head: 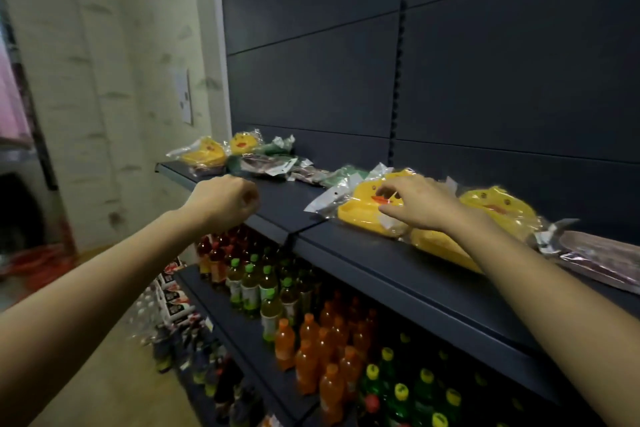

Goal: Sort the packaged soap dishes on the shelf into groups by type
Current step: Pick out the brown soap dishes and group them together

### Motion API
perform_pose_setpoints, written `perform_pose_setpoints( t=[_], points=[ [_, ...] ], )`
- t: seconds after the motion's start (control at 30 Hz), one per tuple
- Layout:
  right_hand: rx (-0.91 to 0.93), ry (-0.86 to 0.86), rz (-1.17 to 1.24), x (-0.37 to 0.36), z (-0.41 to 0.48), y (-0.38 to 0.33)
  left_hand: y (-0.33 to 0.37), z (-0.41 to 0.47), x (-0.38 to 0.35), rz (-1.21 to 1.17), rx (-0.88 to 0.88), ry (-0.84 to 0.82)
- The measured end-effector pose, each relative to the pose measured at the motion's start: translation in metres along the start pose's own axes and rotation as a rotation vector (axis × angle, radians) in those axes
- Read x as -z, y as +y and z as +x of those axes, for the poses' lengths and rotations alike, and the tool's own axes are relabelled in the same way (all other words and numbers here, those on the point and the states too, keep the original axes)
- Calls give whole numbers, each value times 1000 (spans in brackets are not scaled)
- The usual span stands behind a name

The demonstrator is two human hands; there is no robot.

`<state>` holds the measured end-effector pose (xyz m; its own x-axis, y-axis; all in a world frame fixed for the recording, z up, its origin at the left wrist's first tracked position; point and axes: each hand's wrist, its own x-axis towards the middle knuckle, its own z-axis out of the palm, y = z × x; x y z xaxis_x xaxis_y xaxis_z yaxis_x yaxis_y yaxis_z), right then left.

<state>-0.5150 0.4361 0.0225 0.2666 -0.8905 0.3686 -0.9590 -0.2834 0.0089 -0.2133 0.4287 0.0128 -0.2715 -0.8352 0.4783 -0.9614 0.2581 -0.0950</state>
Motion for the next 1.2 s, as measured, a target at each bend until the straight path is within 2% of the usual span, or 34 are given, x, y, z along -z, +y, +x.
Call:
perform_pose_setpoints(
  t=[0.33,0.5,0.63,0.77,0.97,1.2],
  points=[
    [59,-14,-36,-37,112,-57,-84,38,-46,-25,50,6],
    [67,20,-1,-60,189,-77,-129,81,-70,-16,50,-8],
    [53,10,-2,-71,247,-89,-163,123,-81,24,35,-83],
    [37,-1,-6,-85,288,-96,-197,157,-102,1,60,-63],
    [-50,-96,-98,-102,324,-93,-228,206,-140,-39,5,-73],
    [-278,-115,-155,-121,351,-79,-265,281,-194,-142,-1,-94]
  ],
)
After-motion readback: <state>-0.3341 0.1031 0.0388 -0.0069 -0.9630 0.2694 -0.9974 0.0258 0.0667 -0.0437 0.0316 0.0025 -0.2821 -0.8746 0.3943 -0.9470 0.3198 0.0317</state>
